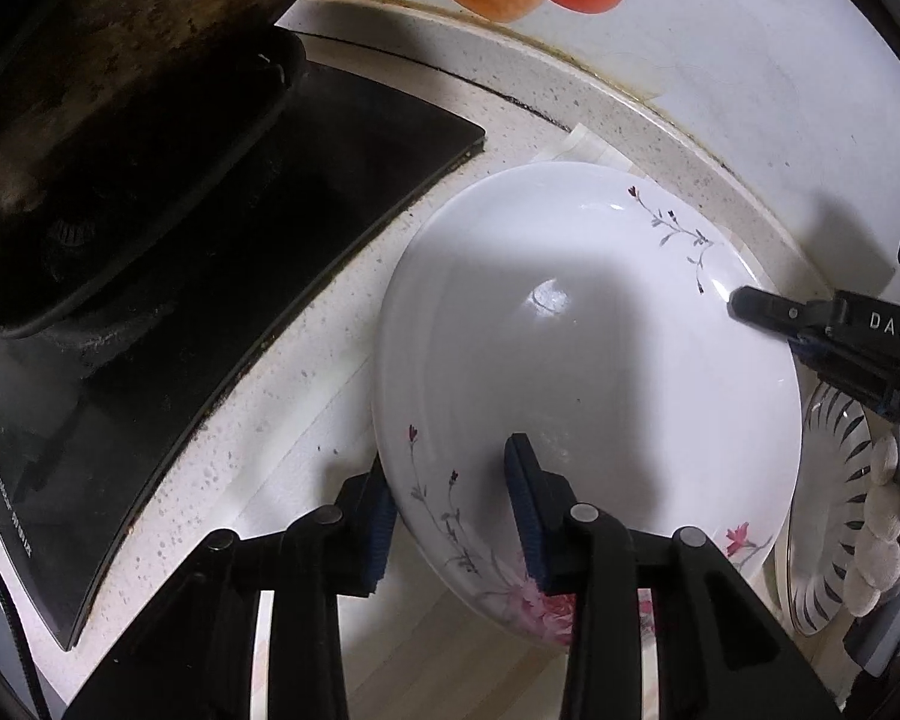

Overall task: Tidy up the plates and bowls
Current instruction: 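Lower the swirl plate onto the pink-flower plate and grip both rims, then lift the two stacked plates and carry them toward the blue-striped plate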

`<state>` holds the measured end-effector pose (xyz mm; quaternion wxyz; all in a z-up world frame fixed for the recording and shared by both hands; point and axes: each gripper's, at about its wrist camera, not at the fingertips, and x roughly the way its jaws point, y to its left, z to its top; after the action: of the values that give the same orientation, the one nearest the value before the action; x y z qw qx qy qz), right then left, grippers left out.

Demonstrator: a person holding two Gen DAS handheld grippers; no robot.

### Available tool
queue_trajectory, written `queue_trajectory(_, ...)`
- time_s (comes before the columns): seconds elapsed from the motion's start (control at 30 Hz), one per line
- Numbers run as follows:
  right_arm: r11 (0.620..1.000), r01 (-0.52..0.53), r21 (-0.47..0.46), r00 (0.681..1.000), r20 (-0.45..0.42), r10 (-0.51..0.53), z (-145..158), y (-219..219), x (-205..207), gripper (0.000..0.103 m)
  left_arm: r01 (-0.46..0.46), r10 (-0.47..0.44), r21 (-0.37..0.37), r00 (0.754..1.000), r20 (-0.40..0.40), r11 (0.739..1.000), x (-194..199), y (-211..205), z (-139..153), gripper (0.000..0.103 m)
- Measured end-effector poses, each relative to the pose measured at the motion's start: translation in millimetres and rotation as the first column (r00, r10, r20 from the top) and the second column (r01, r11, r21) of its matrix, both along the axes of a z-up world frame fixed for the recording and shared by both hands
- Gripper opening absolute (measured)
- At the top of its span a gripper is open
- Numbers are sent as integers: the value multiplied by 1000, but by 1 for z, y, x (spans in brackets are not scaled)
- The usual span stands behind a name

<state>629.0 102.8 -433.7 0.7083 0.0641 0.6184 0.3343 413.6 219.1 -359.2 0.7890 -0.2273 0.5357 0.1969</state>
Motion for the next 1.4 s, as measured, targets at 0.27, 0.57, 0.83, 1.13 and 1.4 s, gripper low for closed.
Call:
queue_trajectory(0.27,1000,-14,8,1000,27,14,22,-13,-14,16,7,-8,15,1000,31,1000,-13,-6,20,32)
queue_trajectory(0.57,999,16,28,998,67,-17,73,-51,-52,17,63,-67,44,994,85,997,-44,-29,68,32)
queue_trajectory(0.83,996,86,36,991,96,-89,125,-119,-121,17,158,-161,29,980,117,987,-92,-72,112,32)
queue_trajectory(1.13,973,228,17,971,73,-229,143,-219,-230,16,293,-289,-12,948,130,956,-156,-137,129,32)
queue_trajectory(1.4,935,353,-18,935,49,-352,127,-298,-328,16,418,-414,-43,907,77,908,-186,-189,109,32)
